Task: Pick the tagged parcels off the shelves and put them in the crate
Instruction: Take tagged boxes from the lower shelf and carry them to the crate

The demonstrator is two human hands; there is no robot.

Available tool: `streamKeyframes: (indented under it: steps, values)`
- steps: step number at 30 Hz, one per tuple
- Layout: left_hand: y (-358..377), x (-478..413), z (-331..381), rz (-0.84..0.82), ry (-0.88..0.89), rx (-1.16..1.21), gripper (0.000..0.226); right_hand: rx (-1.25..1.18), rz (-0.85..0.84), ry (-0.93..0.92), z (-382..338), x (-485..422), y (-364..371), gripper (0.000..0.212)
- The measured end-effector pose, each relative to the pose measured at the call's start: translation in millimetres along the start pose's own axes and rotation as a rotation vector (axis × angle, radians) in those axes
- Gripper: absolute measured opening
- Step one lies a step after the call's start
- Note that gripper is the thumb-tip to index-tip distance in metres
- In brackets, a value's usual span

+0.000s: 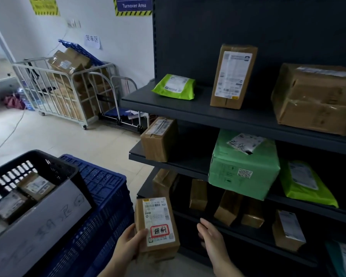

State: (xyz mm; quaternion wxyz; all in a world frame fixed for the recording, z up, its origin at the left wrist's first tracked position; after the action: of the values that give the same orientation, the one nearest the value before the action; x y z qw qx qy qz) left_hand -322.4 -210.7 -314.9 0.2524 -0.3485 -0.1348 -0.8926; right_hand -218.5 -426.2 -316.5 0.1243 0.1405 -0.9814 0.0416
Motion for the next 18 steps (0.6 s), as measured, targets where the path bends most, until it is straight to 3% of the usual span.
streamKeyframes:
  steps: [7,14,18]
  values:
    - [-1,-65,0,-0.045,-0.084,0.066,0.026,0.038,-0.06,0.104,38,-56,23,0.045]
    - [18,-136,-1,-0.193,-0.054,-0.003,0.033,-0.013,-0.085,0.218,94,-95,50,0.065]
    - [30,-200,-18,-0.287,0.001,-0.028,0.048,-0.116,-0.099,0.211,120,-127,64,0.056]
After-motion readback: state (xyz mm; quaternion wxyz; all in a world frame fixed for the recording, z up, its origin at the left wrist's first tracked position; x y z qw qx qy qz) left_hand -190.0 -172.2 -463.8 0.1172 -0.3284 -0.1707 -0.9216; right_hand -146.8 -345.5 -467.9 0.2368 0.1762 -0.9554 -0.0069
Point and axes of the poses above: each hand's wrist, its own x-axis away from the middle knuckle, its own y-axis out of the palm, z = x × y, the point moved 3 cm from there along -x, towards the middle knuckle, and after that the axes turned 12 degrees about -y, right-handed, at the moved point
